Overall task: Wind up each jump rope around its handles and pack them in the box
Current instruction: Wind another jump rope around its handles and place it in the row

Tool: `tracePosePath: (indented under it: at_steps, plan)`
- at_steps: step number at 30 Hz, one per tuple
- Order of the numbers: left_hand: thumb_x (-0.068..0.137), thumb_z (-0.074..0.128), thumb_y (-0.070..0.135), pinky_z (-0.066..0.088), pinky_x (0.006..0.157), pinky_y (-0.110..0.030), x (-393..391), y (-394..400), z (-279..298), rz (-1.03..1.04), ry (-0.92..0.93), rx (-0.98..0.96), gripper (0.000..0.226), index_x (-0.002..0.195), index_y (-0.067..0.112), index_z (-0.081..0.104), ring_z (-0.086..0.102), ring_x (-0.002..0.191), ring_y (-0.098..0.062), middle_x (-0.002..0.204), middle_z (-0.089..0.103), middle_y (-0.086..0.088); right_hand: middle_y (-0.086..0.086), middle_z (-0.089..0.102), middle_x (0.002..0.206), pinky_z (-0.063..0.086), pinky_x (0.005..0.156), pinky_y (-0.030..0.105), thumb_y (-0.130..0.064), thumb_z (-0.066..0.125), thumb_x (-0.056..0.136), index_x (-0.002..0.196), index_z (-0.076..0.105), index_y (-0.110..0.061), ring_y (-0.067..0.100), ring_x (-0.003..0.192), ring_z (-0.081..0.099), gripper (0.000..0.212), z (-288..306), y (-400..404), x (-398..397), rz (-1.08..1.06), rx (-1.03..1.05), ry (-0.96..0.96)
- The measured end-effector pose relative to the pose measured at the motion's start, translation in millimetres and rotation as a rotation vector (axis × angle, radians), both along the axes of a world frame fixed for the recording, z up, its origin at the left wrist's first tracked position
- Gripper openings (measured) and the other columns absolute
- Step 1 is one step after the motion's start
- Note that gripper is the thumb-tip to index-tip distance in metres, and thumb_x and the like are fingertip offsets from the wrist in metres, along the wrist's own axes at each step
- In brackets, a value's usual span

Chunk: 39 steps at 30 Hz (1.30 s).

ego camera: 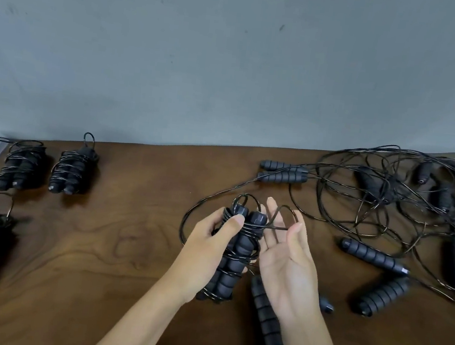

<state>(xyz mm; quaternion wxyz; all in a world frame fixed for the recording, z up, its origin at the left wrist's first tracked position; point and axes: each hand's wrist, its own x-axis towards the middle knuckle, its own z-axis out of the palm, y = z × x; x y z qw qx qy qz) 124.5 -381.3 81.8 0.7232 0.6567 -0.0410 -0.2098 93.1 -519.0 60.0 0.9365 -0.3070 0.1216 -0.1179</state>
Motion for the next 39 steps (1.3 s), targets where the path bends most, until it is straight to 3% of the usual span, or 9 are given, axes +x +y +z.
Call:
tracePosePath:
  at_steps: [5,10,13,17,20,23,27,31,39]
  plan:
    - [0.107,0.051,0.033,0.059,0.061,-0.035,-9.1,-22.2,2.8,0.021,0.101,-0.041,0.027,0.111,0.017,0.072,0.073,0.072,-0.029,0.097,0.078,-0.015,0.003,0.067,0.134,0.058,0.094,0.036,-0.045,0.044,0.095,0.149,0.046,-0.025,0.018,0.124,0.065,0.058,-4.5,-22.0,2.7,-0.001,0.166,-0.002]
    - [0.108,0.050,0.036,0.055,0.071,-0.029,-13.5,-36.7,-2.3,0.019,0.062,-0.001,0.029,0.110,0.021,0.075,0.073,0.083,-0.019,0.098,0.079,-0.006,-0.003,0.068,0.098,0.059,0.086,0.031,-0.045,0.049,0.093,0.141,0.058,-0.027,0.011,0.093,0.069,0.053,-14.5,-46.6,-2.0,0.003,0.188,-0.012]
    - [0.108,0.051,0.036,0.052,0.079,-0.027,-15.0,-42.9,-7.1,0.030,-0.024,0.085,0.027,0.103,0.020,0.073,0.070,0.085,-0.012,0.092,0.076,0.002,0.000,0.061,0.078,0.059,0.080,0.026,-0.031,0.056,0.090,0.132,0.061,-0.018,0.011,0.074,0.065,0.044,-13.6,-64.0,-8.0,-0.029,-0.026,0.036]
    - [0.106,0.054,0.037,0.048,0.081,-0.030,-19.0,-52.2,-14.1,0.052,-0.172,0.219,0.024,0.091,0.023,0.065,0.062,0.080,-0.007,0.082,0.067,0.011,0.010,0.064,0.072,0.058,0.082,0.029,-0.018,0.070,0.084,0.125,0.069,-0.009,0.015,0.071,0.066,0.041,-8.1,-84.6,-9.6,-0.136,-0.454,0.105]
    - [0.105,0.055,0.038,0.047,0.077,-0.019,-20.2,-58.3,-16.7,0.084,-0.286,0.327,0.013,0.101,0.034,0.067,0.065,0.082,0.002,0.087,0.071,0.019,0.024,0.060,0.068,0.052,0.076,0.009,-0.006,0.075,0.086,0.122,0.073,-0.011,0.013,0.069,0.069,0.035,-3.6,-97.6,-6.3,-0.161,-0.796,0.114]
    - [0.104,0.055,0.042,0.052,0.082,-0.021,-18.1,-61.5,-17.4,0.120,-0.353,0.419,0.013,0.113,0.038,0.064,0.068,0.093,0.000,0.097,0.073,0.021,0.008,0.060,0.064,0.048,0.079,0.006,-0.014,0.083,0.082,0.116,0.075,-0.025,0.015,0.072,0.065,0.037,-1.4,-104.7,-2.7,-0.142,-1.039,0.074]
    - [0.103,0.054,0.050,0.058,0.082,-0.038,-15.5,-65.2,-17.7,0.157,-0.420,0.542,0.018,0.119,0.046,0.058,0.070,0.084,-0.005,0.093,0.074,0.015,-0.010,0.061,0.064,0.046,0.068,0.009,-0.020,0.083,0.083,0.119,0.076,-0.024,0.009,0.070,0.063,0.037,5.9,-105.6,-0.4,-0.175,-1.521,0.013]
    - [0.095,0.044,0.065,0.059,0.073,-0.040,-14.4,-66.4,-16.1,0.151,-0.491,0.692,0.034,0.125,0.052,0.051,0.070,0.074,-0.007,0.090,0.073,0.014,-0.021,0.036,0.062,0.029,0.055,0.010,-0.021,0.084,0.084,0.121,0.075,-0.021,0.005,0.056,0.043,0.039,17.5,-107.0,5.1,-0.102,-1.894,-0.078]
    - [0.101,0.038,0.063,0.054,0.076,-0.033,-15.6,-71.6,-11.3,0.056,-0.640,0.970,0.039,0.135,0.046,0.041,0.066,0.088,-0.011,0.099,0.065,0.018,-0.005,0.057,0.058,0.030,0.049,0.019,-0.024,0.100,0.057,0.089,0.083,-0.016,0.017,0.048,0.059,0.038,36.3,-107.0,17.5,-0.038,-2.277,-0.193]
